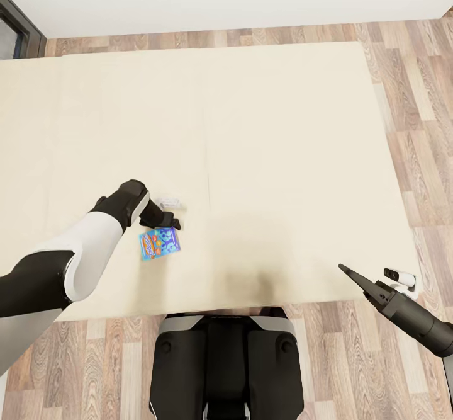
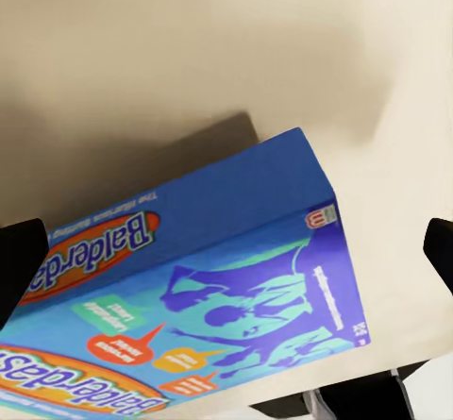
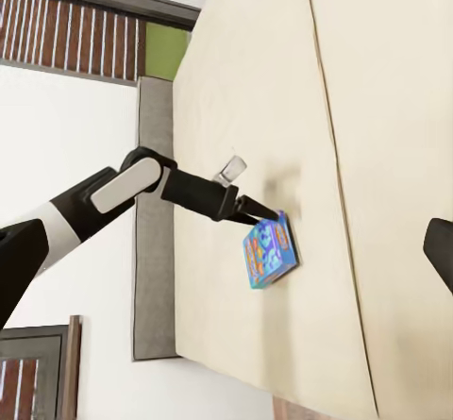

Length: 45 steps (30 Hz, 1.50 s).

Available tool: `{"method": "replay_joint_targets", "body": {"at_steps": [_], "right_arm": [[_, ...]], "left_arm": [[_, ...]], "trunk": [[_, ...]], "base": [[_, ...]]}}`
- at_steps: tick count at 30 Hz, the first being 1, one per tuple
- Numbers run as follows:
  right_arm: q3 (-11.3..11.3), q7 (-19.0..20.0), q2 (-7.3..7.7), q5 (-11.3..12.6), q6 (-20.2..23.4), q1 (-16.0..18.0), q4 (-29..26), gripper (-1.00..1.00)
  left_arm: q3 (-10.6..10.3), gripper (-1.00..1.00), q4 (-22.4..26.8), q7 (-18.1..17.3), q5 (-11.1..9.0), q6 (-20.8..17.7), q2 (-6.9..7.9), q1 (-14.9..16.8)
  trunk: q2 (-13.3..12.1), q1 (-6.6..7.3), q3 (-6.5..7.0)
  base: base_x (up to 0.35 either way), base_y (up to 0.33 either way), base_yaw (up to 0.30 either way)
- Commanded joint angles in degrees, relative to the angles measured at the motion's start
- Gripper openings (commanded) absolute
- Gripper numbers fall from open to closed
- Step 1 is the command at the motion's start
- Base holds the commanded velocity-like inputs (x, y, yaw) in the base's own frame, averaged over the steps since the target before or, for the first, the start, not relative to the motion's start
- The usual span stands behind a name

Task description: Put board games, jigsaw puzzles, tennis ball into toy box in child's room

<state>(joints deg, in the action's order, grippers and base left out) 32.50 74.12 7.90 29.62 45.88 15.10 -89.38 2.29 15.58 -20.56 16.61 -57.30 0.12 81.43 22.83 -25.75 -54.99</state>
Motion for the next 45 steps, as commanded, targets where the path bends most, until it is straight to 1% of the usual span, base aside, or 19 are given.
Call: {"method": "replay_joint_targets", "body": {"at_steps": [1, 11, 19, 27, 45], "right_arm": [[0.02, 0.06, 0.01, 0.17, 0.43, 0.02, -0.01, 1.00], [0.02, 0.09, 0.01, 0.25, 0.51, 0.02, -0.01, 1.00], [0.02, 0.09, 0.01, 0.26, 0.52, 0.02, -0.01, 1.00], [0.02, 0.06, 0.01, 0.26, 0.52, 0.02, -0.01, 1.00], [0.02, 0.06, 0.01, 0.26, 0.52, 0.02, -0.01, 1.00]], "left_arm": [[0.25, 1.00, 0.06, -0.45, 0.61, -0.16, -0.01, -0.06], [0.26, 1.00, 0.06, -0.36, 0.70, 2.05, -0.03, -1.19], [0.26, 1.00, 0.06, -0.36, 0.65, 2.19, -0.03, -1.46], [0.26, 1.00, 0.06, -0.36, 0.63, 2.28, -0.03, -2.46], [0.26, 1.00, 0.06, -0.36, 0.54, 2.58, -0.03, -3.13]], "trunk": [[0.09, -0.03, -0.05], [0.09, -0.03, 0.29], [0.09, -0.03, 0.91], [0.09, -0.03, 1.16], [0.09, -0.03, 1.86]], "base": [[0.000, 0.000, 0.000], [0.000, 0.000, 0.000], [0.000, 0.000, 0.000], [0.000, 0.000, 0.000], [0.000, 0.000, 0.000]]}}
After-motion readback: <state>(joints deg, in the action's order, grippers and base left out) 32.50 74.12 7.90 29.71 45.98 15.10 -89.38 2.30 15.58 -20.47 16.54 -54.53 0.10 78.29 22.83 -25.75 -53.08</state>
